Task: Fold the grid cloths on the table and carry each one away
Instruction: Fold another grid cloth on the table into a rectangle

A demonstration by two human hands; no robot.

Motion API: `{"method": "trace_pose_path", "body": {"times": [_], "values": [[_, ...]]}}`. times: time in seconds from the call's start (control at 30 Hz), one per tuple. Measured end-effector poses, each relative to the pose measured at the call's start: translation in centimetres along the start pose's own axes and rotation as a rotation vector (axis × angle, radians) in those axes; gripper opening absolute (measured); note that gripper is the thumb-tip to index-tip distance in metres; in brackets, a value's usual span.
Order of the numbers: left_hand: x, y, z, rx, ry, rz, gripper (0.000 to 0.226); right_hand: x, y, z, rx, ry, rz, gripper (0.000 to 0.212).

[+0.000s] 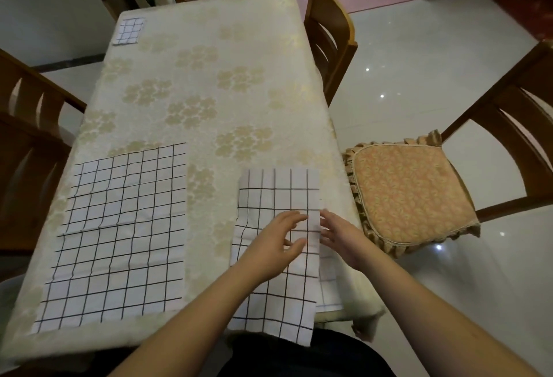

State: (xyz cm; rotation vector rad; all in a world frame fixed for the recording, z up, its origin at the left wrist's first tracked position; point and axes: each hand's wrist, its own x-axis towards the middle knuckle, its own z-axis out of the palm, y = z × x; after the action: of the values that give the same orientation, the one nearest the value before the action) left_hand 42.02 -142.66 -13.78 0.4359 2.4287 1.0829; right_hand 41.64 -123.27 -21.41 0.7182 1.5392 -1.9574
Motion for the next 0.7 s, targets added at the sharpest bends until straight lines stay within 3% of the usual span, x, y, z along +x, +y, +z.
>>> {"method": "trace_pose_path", "body": {"times": [0.23,0.47,0.7], "values": [[-1.2,-6.1,-1.5,-0.104,0.318,-0.302,0.034,1.0,1.3,0.3,-0.351,0.155,-0.115,0.057],[-1.3,-10.4,-1.4,-0.049,0.397,-0.544,0.047,1.8,0.2,0.5,-0.425,0.296,-0.225,0.038],[-0.7,-11.4,-0.7,-0.194,0.4,-0.768,0.047,3.3,-1.5,0.6,-0.509,0.36,-0.285,0.031]]}}
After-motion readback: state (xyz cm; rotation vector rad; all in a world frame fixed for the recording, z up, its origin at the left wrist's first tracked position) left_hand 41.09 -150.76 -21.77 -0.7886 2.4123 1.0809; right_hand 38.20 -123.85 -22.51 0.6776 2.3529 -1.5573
